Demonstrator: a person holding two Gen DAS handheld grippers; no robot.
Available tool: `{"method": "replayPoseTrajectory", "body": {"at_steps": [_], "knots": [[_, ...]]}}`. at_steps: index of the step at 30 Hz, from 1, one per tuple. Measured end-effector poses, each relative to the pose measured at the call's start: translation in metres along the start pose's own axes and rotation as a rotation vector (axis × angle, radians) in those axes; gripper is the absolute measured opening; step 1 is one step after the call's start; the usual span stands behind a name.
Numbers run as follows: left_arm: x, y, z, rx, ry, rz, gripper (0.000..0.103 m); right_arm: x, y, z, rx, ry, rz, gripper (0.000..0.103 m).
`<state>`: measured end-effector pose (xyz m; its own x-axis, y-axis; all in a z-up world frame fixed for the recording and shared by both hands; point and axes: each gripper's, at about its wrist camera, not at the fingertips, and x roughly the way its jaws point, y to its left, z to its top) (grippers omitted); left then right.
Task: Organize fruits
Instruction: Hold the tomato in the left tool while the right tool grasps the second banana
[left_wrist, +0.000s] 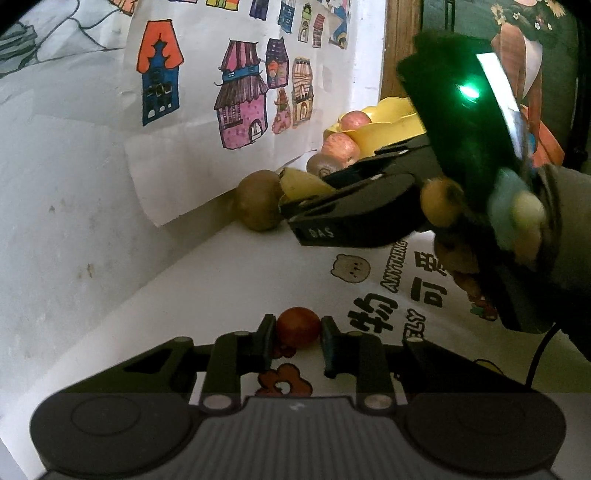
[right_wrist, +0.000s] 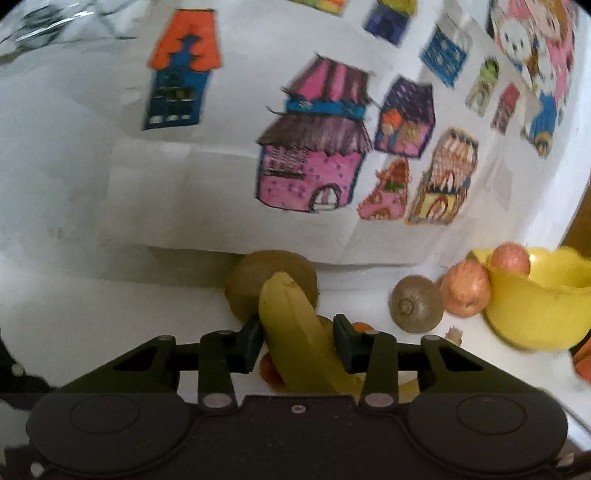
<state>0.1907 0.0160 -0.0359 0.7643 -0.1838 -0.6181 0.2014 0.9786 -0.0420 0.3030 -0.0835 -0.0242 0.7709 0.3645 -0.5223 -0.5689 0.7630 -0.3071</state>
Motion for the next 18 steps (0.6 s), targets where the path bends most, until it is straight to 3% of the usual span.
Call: {"method": "replayPoseTrajectory", "body": {"at_steps": [11,18], "knots": [[-0.012,-0.006,-0.010,-0.007,0.008,-0.006,0.028,-0.081,-0.006,-0.034,0.075,-0.069,-0.021,0.035],[-0.027,-0.005,-0.019,-0.043,0.016,0.005,0.028,-0.140,0.014,-0.063,0.054,-0.103,0.004,0.033]]}}
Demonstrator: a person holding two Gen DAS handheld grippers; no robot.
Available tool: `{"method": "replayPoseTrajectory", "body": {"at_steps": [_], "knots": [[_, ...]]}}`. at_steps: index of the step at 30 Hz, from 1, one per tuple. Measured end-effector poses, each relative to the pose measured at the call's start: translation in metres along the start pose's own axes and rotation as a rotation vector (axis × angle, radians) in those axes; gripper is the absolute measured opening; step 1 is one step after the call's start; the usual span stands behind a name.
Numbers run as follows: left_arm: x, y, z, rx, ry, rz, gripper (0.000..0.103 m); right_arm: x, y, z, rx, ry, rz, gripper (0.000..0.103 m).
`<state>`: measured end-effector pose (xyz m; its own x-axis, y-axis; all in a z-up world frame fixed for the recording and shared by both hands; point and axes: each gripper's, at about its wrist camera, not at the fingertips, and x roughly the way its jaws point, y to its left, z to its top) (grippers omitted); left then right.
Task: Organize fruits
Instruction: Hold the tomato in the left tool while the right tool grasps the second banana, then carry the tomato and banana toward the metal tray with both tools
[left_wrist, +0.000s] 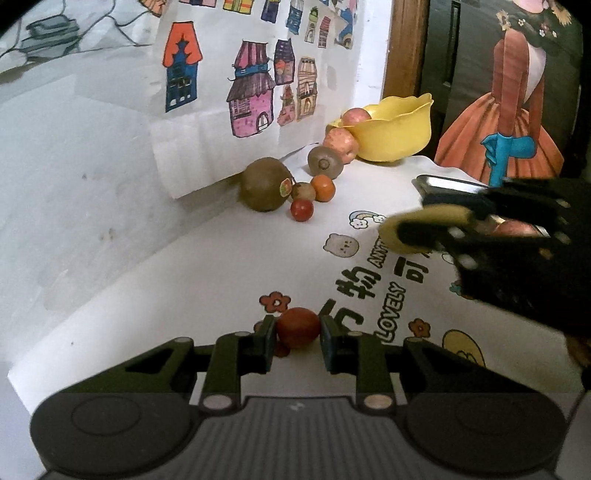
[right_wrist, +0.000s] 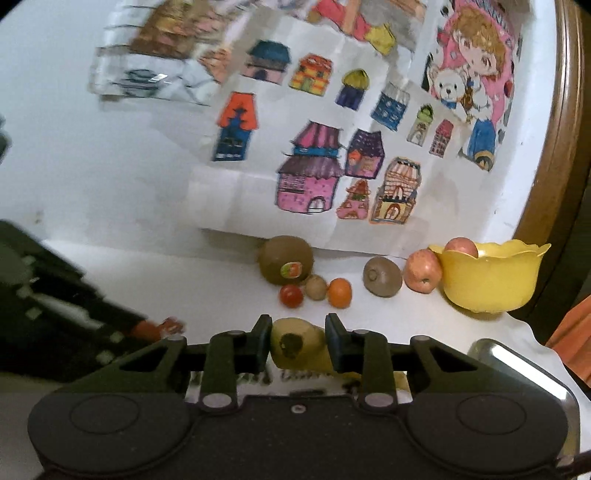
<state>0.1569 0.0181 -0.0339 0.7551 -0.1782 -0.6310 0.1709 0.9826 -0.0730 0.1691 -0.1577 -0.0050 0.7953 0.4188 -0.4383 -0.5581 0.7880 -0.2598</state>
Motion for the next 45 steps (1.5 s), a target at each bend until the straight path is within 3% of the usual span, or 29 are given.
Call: {"method": "replayPoseTrajectory", "body": {"at_steps": [6,8,15,18,20,24,33,36,38,45], "knots": [[-0.008,-0.007,-0.007,0.009,0.002,-0.001,0.028,-0.042,0.020,-0.015,0.052,-0.028,0.034,0.030],[-0.010,-0.009,-0.010,0.014,0.002,-0.002,0.028,-0.054,0.024,-0.021,0.075,-0.037,0.020,0.022],[-0.016,-0.015,-0.017,0.035,-0.006,-0.009,0.028,-0.067,0.022,-0.035,0.172,0.000,0.000,0.025],[-0.016,-0.016,-0.017,0.038,-0.009,-0.005,0.028,-0.065,0.019,-0.036,0.212,0.016,-0.009,0.038],[-0.016,-0.016,-0.017,0.038,-0.009,-0.004,0.028,-0.061,0.017,-0.037,0.233,0.022,-0.018,0.057],[-0.015,-0.017,-0.018,0.044,-0.015,0.000,0.029,-0.043,0.012,-0.036,0.291,0.078,-0.036,0.070],[-0.015,-0.015,-0.017,0.040,-0.011,-0.004,0.029,-0.001,0.002,-0.041,0.404,0.197,-0.014,0.068],[-0.015,-0.017,-0.017,0.046,-0.010,0.001,0.029,0.003,0.005,-0.038,0.380,0.202,-0.018,0.057],[-0.016,-0.017,-0.017,0.042,-0.010,0.002,0.029,0.004,0.008,-0.036,0.350,0.205,-0.044,0.041],[-0.017,-0.021,-0.017,0.032,-0.005,-0.016,0.028,-0.007,0.009,-0.039,0.363,0.190,-0.021,0.036]]}}
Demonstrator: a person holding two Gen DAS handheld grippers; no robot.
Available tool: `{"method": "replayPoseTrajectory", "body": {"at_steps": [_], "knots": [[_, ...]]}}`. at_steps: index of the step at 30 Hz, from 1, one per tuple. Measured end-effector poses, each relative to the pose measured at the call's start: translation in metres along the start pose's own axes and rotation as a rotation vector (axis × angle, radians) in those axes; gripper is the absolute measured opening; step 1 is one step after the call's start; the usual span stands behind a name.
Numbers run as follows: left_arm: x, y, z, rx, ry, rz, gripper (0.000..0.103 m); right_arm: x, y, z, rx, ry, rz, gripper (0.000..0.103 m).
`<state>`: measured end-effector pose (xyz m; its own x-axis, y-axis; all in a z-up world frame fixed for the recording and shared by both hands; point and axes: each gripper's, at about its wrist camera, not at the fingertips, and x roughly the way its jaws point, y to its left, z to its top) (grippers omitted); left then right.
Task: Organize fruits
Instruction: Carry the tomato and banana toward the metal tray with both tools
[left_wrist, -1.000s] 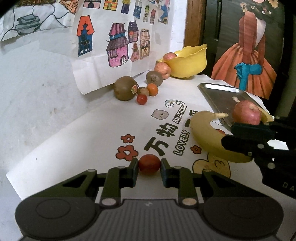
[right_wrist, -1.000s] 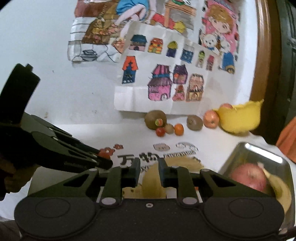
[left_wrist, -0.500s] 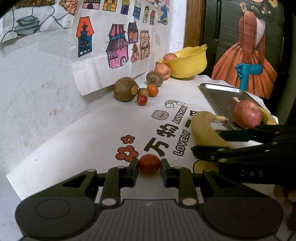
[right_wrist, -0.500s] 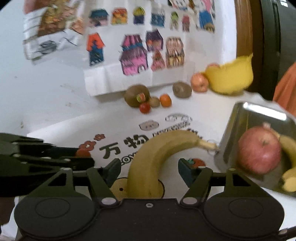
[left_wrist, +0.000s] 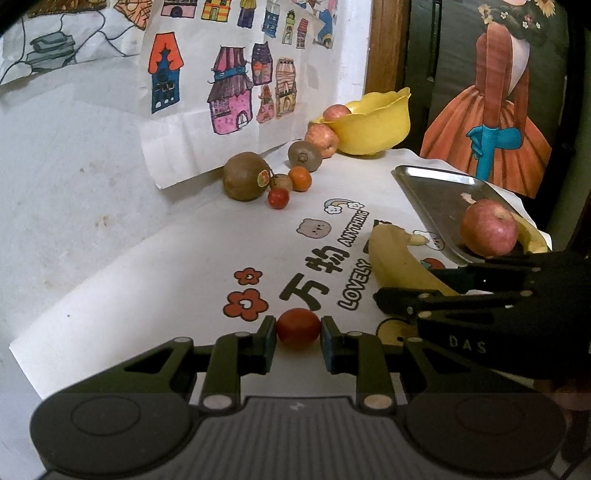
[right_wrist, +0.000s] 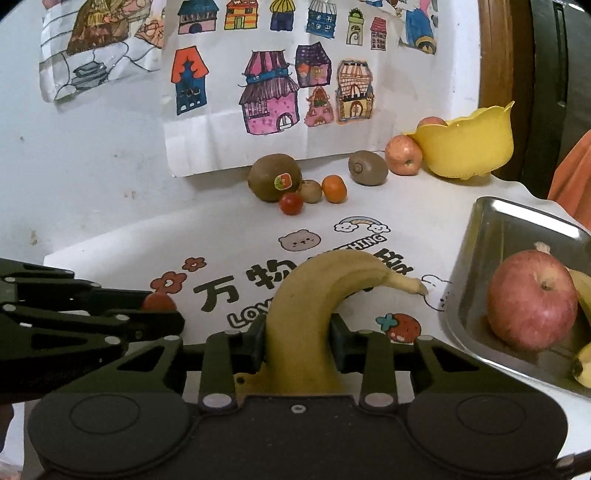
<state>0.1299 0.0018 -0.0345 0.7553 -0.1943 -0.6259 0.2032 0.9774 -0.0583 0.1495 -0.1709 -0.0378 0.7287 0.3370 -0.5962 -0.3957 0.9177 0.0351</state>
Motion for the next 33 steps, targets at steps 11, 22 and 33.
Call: {"method": "replayPoseTrajectory", "body": {"at_steps": [11,22,33], "knots": [[-0.001,-0.022,0.012,0.022,-0.037,-0.015,0.028,-0.049,-0.003,-0.012,-0.033,-0.151,0.033,0.036],[0.016,-0.054,0.040,0.026,-0.079,-0.062,0.028,-0.096,-0.040,-0.013,-0.020,-0.287,-0.075,0.036],[0.046,-0.103,0.077,0.085,-0.144,-0.107,0.028,-0.093,-0.106,-0.020,0.014,-0.284,-0.279,0.036]]}}
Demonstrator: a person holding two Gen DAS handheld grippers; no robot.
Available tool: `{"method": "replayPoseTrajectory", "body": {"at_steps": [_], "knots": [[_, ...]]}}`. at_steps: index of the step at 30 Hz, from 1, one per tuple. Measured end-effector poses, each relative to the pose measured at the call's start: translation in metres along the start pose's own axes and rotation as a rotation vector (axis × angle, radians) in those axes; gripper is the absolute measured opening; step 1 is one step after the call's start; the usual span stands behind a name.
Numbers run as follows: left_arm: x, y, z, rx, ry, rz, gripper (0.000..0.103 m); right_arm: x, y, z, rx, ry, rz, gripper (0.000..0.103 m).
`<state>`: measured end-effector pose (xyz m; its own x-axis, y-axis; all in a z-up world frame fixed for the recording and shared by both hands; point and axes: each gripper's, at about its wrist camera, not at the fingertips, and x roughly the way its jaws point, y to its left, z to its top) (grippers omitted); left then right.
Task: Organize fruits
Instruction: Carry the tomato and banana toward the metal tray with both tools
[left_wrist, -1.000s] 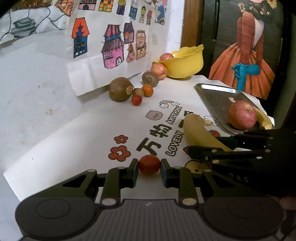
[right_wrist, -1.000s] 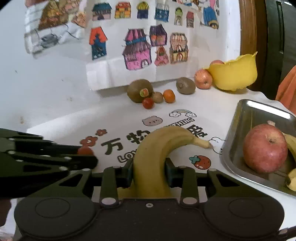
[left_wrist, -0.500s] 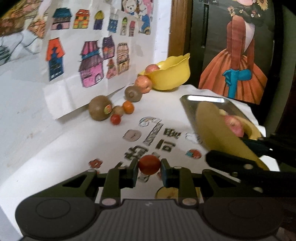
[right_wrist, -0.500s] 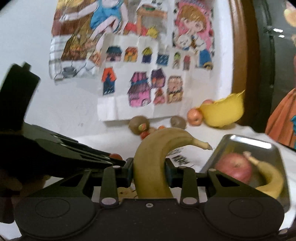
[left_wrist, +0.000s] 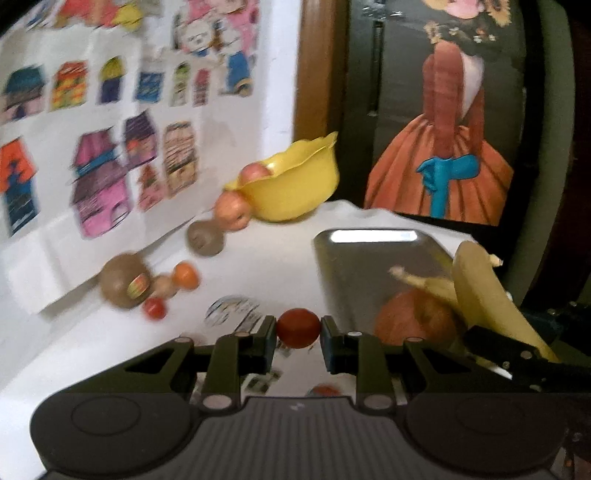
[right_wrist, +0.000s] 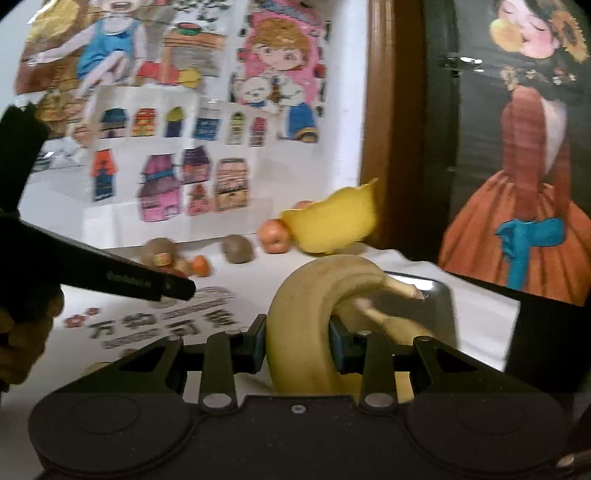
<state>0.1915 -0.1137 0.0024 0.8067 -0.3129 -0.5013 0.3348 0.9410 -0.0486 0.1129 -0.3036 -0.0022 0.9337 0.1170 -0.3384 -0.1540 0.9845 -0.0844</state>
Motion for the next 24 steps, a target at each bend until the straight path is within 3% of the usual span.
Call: {"method": "replayPoseTrajectory", "body": {"at_steps": [8,17,24], "knots": [[0.035,-0.032,0.019,0.055,-0.035,-0.073,0.028,0.025,-0.034,-0.004,0.022,0.029,-0.075,0.036],[0.084,-0.044,0.021,0.067,0.032,-0.095,0.028,0.050,-0.051,-0.010,0.003,0.065,-0.096,0.036],[0.096,-0.040,0.019,0.041,0.049,-0.104,0.028,0.058,-0.054,-0.009,0.003,0.069,-0.088,0.037]]}}
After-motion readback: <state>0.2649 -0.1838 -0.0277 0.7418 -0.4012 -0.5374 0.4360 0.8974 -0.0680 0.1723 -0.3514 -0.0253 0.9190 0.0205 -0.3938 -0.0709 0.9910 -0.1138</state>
